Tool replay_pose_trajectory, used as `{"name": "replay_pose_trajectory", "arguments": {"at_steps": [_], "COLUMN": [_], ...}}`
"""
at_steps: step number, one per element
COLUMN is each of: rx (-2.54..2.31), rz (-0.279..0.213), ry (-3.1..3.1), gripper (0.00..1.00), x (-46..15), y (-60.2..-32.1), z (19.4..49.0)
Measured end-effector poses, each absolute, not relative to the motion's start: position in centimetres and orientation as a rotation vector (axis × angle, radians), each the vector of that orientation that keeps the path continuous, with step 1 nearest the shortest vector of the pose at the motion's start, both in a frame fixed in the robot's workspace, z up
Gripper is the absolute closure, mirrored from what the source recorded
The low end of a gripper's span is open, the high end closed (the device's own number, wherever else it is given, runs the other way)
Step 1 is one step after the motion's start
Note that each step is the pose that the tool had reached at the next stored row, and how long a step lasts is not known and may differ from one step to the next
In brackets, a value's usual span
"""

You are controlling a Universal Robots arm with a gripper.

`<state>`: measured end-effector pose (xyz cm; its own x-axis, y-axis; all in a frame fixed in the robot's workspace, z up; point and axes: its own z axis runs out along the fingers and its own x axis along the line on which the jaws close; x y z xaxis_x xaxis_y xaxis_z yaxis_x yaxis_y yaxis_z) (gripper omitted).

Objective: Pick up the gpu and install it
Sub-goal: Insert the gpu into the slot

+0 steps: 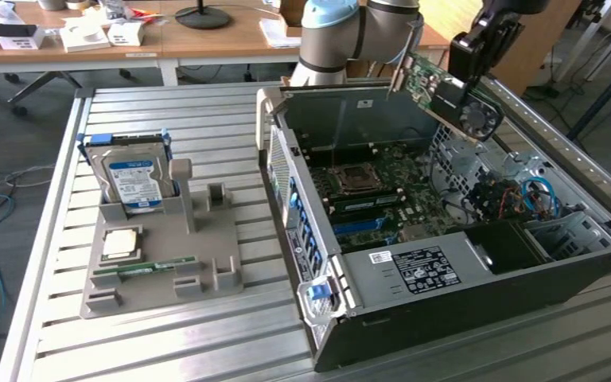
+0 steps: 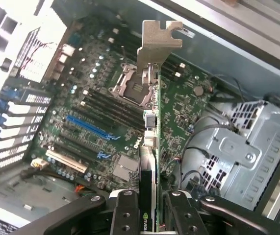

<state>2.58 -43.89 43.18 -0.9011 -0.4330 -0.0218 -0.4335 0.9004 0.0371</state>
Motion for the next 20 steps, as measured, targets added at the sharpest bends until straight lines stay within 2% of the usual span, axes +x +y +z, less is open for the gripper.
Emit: {"name": "replay_pose_trajectory", "arguments": {"at_steps": [20], "rx": [-1.186], "rz": [0.064], "ry": [2.902], "gripper": [0.74], "x": [2.58], "y": [-43.89], "z": [43.16]}}
